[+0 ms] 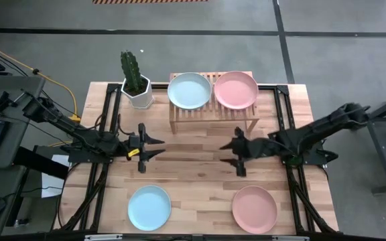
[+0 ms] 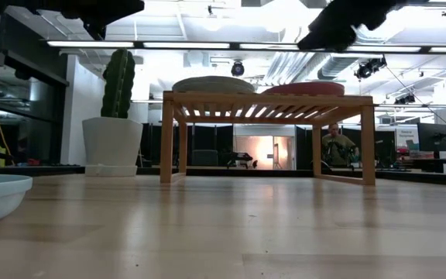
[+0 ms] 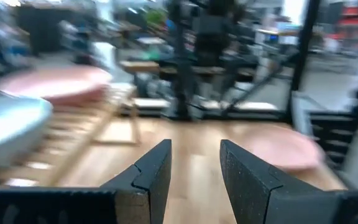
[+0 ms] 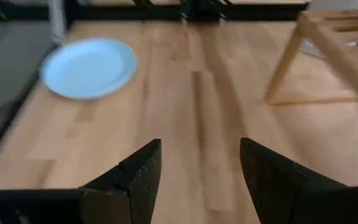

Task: Place and stack plates onto a shelf
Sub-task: Stack the blue plate on top of the light blue plate on the shelf, then stack the light red plate on top of the light red plate on the shelf

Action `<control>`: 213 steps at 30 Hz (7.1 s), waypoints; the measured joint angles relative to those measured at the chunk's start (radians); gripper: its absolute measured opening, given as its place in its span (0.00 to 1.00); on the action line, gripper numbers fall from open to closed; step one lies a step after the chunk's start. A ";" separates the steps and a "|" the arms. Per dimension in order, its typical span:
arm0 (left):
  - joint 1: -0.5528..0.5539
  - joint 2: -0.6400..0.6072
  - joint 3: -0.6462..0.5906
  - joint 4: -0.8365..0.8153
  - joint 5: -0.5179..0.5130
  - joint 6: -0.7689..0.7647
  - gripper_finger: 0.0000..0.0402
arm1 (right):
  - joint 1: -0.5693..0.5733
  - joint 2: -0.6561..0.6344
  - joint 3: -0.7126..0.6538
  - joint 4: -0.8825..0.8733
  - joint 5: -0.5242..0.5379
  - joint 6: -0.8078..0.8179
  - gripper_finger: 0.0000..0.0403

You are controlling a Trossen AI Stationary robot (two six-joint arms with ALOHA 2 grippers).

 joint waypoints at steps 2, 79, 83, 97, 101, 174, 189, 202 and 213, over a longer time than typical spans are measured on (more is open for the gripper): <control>0.005 0.000 0.000 -0.038 0.097 -0.053 0.32 | 0.027 -0.006 -0.059 0.092 0.005 0.025 0.49; 0.507 0.380 0.856 -1.108 0.602 -0.213 0.00 | 0.048 0.014 -0.125 0.162 0.052 0.013 0.49; 0.683 0.448 1.067 -1.104 0.526 -0.122 0.00 | 0.047 0.042 -0.125 0.162 0.052 0.006 0.49; 1.037 0.664 1.200 -1.228 0.317 -0.342 0.00 | 0.047 0.080 -0.125 0.167 0.068 -0.006 0.49; 1.047 0.714 1.200 -1.227 0.345 -0.350 0.00 | 0.047 0.080 -0.125 0.167 0.086 -0.006 0.49; 0.452 0.250 0.418 -0.177 0.453 -0.096 0.29 | 0.047 0.079 -0.125 0.198 0.099 -0.029 0.49; 0.342 0.107 0.064 0.237 0.395 -0.076 0.29 | 0.047 0.069 -0.125 0.187 0.098 -0.025 0.49; 0.336 0.116 0.064 0.230 0.385 -0.046 0.29 | 0.048 0.069 -0.125 0.122 0.049 0.087 0.49; 0.336 0.117 0.064 0.133 0.372 -0.097 0.29 | 0.079 0.069 -0.125 -0.068 -0.274 0.521 0.49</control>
